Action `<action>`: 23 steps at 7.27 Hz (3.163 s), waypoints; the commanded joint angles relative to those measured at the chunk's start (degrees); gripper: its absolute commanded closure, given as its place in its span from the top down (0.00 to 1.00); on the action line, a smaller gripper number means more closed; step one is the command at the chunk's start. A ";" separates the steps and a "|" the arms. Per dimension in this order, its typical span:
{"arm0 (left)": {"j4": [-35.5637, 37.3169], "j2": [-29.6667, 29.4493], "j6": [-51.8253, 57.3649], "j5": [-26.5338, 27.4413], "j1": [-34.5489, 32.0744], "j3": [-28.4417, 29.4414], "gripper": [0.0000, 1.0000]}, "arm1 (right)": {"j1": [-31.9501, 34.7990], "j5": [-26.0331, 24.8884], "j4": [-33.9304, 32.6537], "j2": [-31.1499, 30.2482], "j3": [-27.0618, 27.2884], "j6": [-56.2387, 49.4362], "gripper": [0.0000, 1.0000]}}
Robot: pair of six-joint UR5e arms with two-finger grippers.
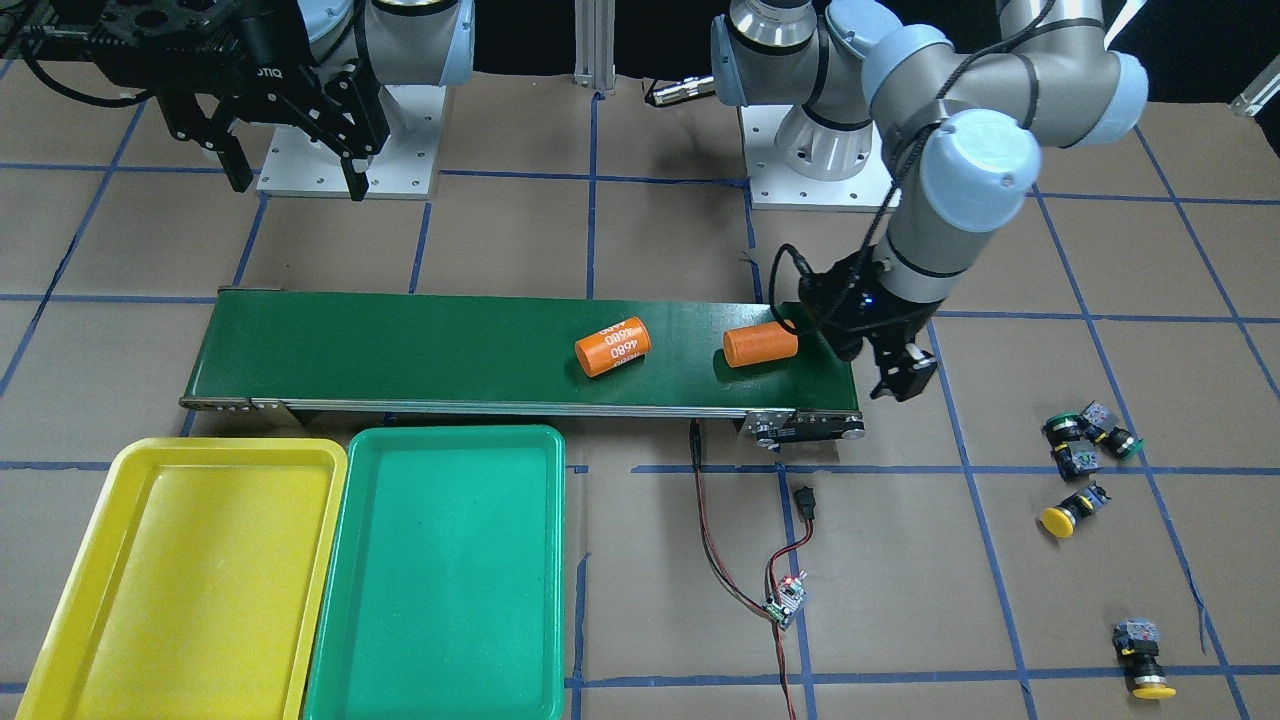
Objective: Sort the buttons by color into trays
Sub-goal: 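Place the second orange cylinder on the conveyor belt, then move the left gripper back and grasp a green-capped button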
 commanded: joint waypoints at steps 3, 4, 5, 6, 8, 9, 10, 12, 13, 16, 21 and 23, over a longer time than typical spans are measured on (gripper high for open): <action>-1.11 -12.09 -5.48 -0.57 21.60 11.11 1.00 | -0.06 0.00 4.55 -0.09 0.00 0.00 1.00; -1.11 -15.00 -5.18 -0.40 24.68 13.06 1.00 | -0.07 0.35 8.42 -0.17 -0.09 0.08 1.00; -1.02 -15.81 -6.48 -0.05 27.33 13.34 1.00 | -0.07 0.35 8.37 -0.26 -0.09 0.09 1.00; -1.02 -17.21 -12.50 -0.05 28.31 14.22 1.00 | -0.07 0.35 8.37 -0.26 -0.09 0.17 1.00; -0.93 -18.80 -4.64 1.87 29.02 13.70 1.00 | -0.07 0.35 8.46 -0.26 -0.09 0.17 1.00; -0.84 -19.24 3.79 3.97 29.81 14.05 1.00 | -0.07 0.35 8.37 -0.18 -0.09 0.17 1.00; 1.25 -19.77 9.53 3.99 31.99 13.79 1.00 | -0.07 0.35 8.37 -0.26 -0.09 0.17 1.00; 5.48 -21.09 17.75 4.08 32.71 12.83 1.00 | -0.07 0.27 8.37 -0.18 -0.09 0.17 1.00; 5.83 -21.70 17.50 4.17 32.63 12.82 1.00 | -0.07 0.26 8.37 -0.26 -0.09 0.17 1.00; 7.24 -23.55 17.33 3.91 32.71 12.21 1.00 | -0.07 0.18 8.37 -0.18 -0.09 0.17 1.00; 12.86 -23.29 17.50 3.73 32.71 6.94 0.93 | 0.11 0.26 8.37 -0.26 -0.09 0.17 1.00; 12.17 -20.76 16.19 3.73 32.19 7.45 0.04 | 0.11 0.18 8.37 -0.26 -0.09 0.17 1.00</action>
